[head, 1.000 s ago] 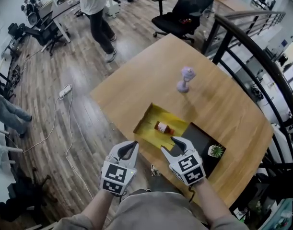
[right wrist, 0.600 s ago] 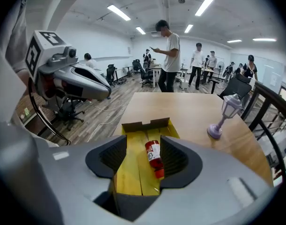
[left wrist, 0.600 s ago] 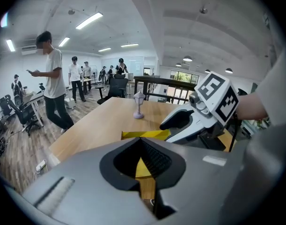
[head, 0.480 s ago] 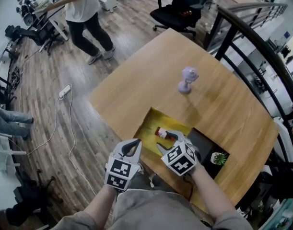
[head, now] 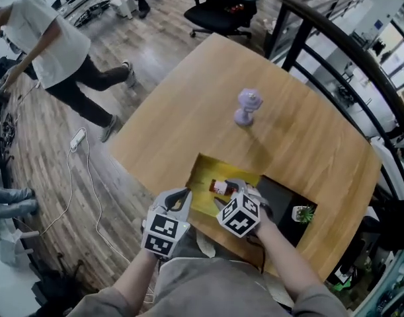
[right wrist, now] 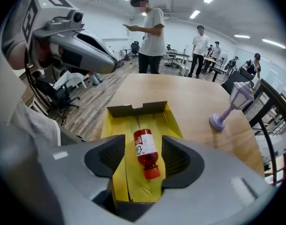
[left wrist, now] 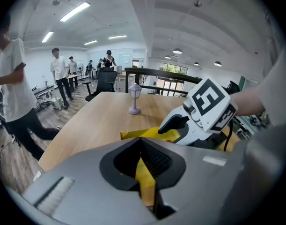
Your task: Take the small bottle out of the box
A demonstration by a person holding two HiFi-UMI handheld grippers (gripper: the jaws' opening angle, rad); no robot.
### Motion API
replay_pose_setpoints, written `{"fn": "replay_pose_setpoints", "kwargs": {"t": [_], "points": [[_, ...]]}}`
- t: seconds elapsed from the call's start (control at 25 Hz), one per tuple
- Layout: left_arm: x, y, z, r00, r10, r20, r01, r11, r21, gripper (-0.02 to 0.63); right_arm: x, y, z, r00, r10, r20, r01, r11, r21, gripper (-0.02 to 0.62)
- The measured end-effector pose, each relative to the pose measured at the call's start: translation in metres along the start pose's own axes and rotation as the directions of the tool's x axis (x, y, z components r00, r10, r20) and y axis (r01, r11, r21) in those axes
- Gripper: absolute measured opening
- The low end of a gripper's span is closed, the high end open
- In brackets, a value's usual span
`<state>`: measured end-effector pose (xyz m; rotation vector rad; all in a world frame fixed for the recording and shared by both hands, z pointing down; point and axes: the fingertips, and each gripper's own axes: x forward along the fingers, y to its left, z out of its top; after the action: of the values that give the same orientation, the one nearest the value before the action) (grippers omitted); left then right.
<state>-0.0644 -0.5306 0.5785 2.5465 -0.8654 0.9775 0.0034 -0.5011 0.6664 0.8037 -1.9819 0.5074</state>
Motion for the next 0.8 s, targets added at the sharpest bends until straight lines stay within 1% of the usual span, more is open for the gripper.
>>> {"fn": "replay_pose_setpoints", "kwargs": {"t": [0.08,0.16,0.28,0.4,0.6,0.8], "points": [[0.009,0.006,0.001,0.999,-0.030,-0.012,0.030,0.999,0.020,0.002,0.006,-0.003,-0.002,1.000,0.001,-0.022,0.000,1.000,0.025,0.229],[0.016,0.010,0.003,0.997,-0.076,-0.027,0.077,0.996,0.038,0.002,0.010,-0.004,-0.006,0.999,0.003,-0.054,0.000,0.998,0.055,0.229],[0.024,0.017,0.002,0.987,-0.146,-0.060,0.150,0.986,0.071,0.002,0.016,-0.002,-0.008,0.995,0.001,-0.098,0.009,0.994,0.108,0.229],[0.034,0.028,-0.003,0.977,-0.192,-0.090,0.201,0.975,0.097,0.002,0.028,-0.002,-0.011,0.991,-0.009,-0.135,0.028,0.989,0.142,0.229],[0.050,0.042,-0.012,0.960,-0.252,-0.120,0.267,0.955,0.127,0.002,0.052,-0.005,-0.021,0.974,-0.015,-0.224,0.047,0.989,0.138,0.229],[0.055,0.047,-0.026,0.945,-0.291,-0.151,0.310,0.942,0.125,0.002,0.061,-0.018,-0.029,0.955,-0.067,-0.291,0.103,0.988,0.112,0.229]]}}
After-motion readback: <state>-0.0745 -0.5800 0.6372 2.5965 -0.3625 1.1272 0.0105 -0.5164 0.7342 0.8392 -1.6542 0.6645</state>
